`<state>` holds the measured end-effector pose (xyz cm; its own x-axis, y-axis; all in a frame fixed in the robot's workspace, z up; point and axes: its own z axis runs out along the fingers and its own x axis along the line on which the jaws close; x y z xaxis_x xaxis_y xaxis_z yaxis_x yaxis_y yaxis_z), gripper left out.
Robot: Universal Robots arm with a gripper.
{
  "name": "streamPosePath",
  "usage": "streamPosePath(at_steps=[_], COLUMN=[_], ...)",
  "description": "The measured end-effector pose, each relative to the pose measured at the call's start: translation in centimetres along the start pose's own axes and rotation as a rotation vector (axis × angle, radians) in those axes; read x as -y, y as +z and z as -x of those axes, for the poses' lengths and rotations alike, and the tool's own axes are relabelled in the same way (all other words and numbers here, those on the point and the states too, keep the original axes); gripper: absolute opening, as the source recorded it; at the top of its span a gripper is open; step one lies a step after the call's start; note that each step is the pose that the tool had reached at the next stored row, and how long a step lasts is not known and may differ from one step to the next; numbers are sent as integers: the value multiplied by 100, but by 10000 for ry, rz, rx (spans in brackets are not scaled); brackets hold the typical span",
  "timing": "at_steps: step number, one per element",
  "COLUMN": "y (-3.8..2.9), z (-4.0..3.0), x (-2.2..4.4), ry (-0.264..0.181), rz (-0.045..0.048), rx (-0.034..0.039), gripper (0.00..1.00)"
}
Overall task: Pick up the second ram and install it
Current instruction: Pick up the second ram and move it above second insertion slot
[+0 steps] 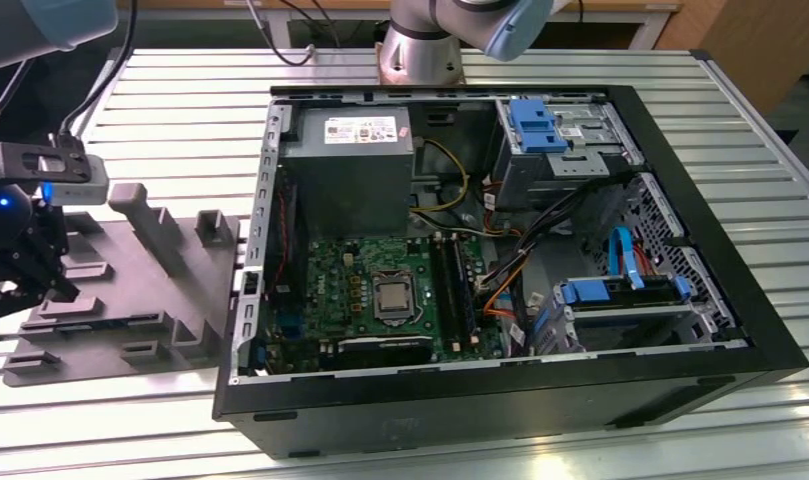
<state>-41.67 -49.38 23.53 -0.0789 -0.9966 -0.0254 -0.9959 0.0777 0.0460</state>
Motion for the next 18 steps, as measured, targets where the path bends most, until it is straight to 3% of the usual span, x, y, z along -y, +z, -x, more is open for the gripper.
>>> streamPosePath(at_steps=[18], y=[38], z=[-70], x=[7], ry=[-1], rz=[0], rx=[0], gripper=[11])
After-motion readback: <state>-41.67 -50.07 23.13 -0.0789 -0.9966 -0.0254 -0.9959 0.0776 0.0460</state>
